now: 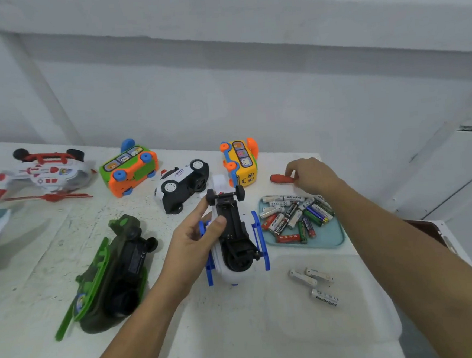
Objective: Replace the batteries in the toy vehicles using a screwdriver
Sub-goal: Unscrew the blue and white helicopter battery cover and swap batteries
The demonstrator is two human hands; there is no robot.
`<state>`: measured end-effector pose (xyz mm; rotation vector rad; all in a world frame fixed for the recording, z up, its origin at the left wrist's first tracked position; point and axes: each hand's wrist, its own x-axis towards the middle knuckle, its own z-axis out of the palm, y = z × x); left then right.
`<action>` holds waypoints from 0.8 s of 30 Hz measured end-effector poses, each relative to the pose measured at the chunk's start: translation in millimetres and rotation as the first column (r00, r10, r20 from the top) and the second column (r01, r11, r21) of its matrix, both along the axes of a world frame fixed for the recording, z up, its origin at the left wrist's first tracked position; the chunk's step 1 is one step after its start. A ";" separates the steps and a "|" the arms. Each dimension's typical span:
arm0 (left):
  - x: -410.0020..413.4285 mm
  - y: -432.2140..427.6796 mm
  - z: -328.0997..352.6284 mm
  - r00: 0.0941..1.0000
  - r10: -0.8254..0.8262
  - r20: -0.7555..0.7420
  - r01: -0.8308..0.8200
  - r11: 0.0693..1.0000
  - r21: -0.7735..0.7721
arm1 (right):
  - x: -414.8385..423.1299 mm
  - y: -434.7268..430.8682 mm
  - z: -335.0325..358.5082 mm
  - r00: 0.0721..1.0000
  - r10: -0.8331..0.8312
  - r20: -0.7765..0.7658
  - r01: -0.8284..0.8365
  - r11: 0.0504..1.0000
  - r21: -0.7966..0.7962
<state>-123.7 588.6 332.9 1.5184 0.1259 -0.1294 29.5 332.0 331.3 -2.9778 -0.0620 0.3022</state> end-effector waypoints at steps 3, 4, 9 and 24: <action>2.1 2.9 -3.9 0.999 -0.028 -0.024 0.027 0.999 -0.031 | 2.4 -0.3 -8.2 1.000 -0.004 0.005 0.003 0.998 0.064; 3.1 3.9 -5.6 0.999 -0.037 -0.032 0.035 0.998 -0.043 | 2.7 -0.6 -9.7 1.000 -0.001 0.003 0.001 0.996 0.093; 7.3 7.0 -15.6 0.995 -0.056 -0.077 0.048 0.994 -0.098 | -3.7 -6.8 -14.7 1.000 -0.028 0.005 0.025 0.959 0.282; 6.0 9.2 -29.4 0.992 -0.120 -0.042 0.112 0.982 -0.155 | -26.8 -1.1 -6.1 0.995 0.097 -0.039 -0.088 0.980 0.179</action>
